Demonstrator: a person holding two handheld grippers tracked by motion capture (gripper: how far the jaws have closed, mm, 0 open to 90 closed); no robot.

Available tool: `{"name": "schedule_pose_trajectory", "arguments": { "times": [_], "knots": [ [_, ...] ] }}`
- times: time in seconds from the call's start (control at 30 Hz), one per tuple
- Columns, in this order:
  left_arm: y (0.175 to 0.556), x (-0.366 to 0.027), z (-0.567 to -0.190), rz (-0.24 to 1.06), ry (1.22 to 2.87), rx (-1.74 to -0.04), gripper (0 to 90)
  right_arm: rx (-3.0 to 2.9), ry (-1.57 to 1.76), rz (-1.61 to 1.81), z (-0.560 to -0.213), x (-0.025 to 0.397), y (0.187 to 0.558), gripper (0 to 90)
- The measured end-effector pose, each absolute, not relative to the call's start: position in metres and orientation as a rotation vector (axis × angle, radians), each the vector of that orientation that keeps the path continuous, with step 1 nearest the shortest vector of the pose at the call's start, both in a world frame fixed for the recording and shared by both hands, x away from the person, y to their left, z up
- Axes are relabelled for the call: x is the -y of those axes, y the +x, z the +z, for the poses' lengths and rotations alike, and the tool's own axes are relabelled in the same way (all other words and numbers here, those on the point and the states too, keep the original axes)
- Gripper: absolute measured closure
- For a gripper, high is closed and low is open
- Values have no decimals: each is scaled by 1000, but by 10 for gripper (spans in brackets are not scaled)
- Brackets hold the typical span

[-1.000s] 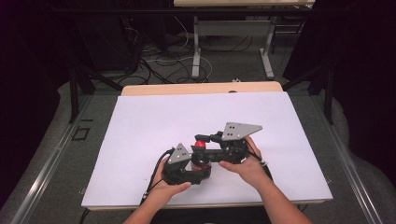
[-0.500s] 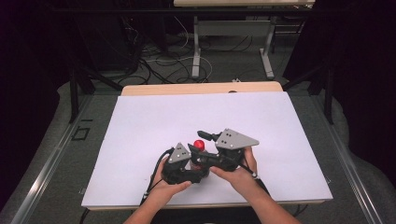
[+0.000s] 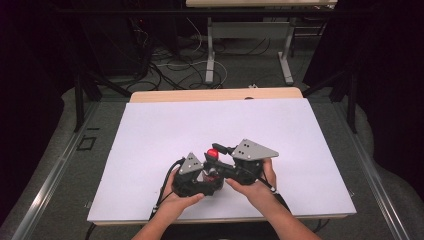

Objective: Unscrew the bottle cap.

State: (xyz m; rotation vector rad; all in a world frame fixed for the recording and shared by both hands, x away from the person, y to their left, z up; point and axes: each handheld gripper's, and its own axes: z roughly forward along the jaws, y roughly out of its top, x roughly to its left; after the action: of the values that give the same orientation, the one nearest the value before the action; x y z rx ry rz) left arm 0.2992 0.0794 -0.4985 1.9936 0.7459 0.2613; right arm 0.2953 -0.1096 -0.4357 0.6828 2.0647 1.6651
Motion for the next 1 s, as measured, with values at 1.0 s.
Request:
{"name": "schedule_pose_trajectory", "arguments": {
  "times": [1.0],
  "knots": [
    [299,-80,-498,240,1990,-734,298,-2049,660,1617,-437,97,297,609]
  ]
}}
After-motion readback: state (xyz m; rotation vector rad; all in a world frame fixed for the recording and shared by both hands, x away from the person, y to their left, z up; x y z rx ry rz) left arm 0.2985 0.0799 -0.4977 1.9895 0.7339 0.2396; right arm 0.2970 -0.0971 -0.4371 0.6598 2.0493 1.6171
